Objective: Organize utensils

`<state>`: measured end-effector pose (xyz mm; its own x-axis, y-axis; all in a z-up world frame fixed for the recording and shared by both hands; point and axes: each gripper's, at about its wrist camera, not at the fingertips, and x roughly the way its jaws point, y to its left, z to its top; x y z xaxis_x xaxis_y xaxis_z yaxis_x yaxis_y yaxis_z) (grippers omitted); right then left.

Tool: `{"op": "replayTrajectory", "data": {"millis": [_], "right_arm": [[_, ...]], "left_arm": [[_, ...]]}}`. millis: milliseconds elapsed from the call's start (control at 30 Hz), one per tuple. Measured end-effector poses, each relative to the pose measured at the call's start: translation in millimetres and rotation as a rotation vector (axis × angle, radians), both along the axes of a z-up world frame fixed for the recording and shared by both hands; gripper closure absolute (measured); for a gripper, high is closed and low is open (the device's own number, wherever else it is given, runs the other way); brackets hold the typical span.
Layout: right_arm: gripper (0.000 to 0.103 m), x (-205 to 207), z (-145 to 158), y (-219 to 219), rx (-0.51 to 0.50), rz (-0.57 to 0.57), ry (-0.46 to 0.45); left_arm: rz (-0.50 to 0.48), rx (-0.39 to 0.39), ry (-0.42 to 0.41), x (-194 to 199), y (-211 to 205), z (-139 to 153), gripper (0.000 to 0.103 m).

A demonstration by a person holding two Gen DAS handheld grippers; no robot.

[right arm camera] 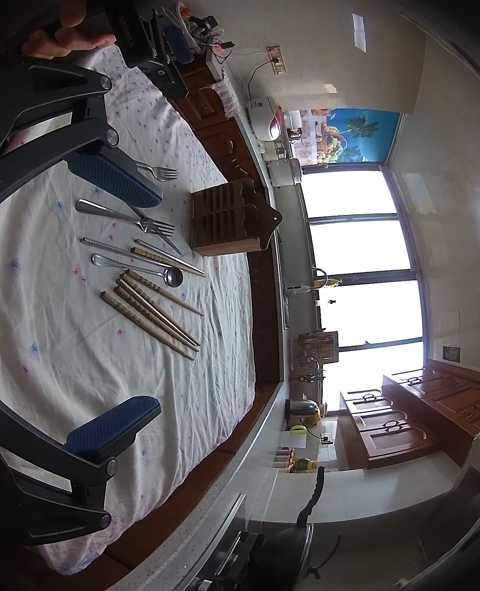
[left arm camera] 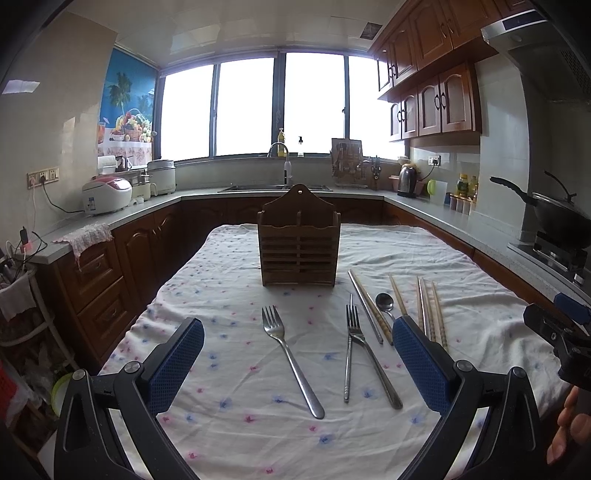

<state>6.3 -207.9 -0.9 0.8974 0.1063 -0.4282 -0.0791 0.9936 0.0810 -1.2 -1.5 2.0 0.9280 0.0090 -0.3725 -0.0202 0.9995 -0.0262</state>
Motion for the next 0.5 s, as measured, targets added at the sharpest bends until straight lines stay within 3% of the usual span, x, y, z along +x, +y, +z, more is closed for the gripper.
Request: {"op": "replayTrajectory", "data": {"millis": [500], "right_arm": [[0.000, 0.6, -2.4, 1.1, 0.000, 0.001, 0.006]], "left_arm": [[0.000, 0.000, 0.000, 0.4, 0.0, 0.9, 0.001]]}}
